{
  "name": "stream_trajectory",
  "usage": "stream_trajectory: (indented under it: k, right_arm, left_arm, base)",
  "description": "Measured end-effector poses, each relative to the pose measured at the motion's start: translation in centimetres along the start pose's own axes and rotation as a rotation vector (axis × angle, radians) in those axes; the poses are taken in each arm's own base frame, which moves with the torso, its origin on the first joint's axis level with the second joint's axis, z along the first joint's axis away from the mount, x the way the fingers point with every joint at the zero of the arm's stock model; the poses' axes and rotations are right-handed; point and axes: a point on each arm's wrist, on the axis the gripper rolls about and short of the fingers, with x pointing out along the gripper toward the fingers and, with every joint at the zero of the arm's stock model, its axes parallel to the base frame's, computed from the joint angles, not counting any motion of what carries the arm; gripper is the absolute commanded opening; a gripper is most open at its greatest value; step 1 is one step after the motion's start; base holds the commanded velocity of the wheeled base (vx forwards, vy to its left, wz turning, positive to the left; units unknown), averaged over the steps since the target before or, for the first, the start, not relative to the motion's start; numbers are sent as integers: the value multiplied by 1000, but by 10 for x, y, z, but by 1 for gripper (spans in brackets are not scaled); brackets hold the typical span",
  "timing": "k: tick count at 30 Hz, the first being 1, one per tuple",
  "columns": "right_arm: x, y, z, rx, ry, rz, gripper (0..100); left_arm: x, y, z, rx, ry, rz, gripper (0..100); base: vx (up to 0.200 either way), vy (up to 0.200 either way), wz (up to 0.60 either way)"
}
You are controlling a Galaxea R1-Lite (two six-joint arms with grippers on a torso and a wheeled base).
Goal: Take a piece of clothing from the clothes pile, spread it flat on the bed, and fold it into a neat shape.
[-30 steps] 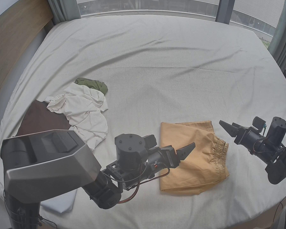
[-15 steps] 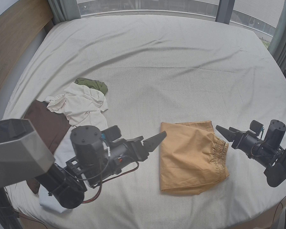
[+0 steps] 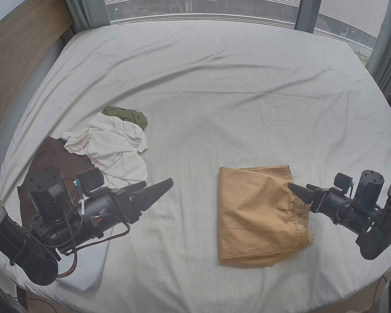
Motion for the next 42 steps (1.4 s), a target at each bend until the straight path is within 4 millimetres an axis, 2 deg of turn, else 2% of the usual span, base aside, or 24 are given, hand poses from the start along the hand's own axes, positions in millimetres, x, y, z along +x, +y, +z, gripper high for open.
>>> stream_trajectory:
  k: [4, 12, 28, 36, 42]
  right_arm:
    - [0, -1, -1, 2, 5, -4, 100]
    - [1, -1, -3, 4, 14, -4, 100]
    - [-3, -4, -3, -1, 16, -26, 100]
    - [-10, -19, 3, -38, -3, -87, 100]
    - [-13, -34, -2, -37, 42, -150, 100]
  left_arm:
    - [-13, 9, 0, 56, 6, 28, 100]
    - [-26, 13, -8, 134, 37, 60, 100]
    - [-58, 21, -39, 279, 185, 85, 100]
    - [-57, 31, -47, 329, 219, 84, 100]
    - [-55, 37, -53, 316, 247, 96, 100]
  base:
    - [0, 0, 0]
    - [0, 0, 0]
    - [0, 0, 0]
    - [0, 0, 0]
    - [0, 0, 0]
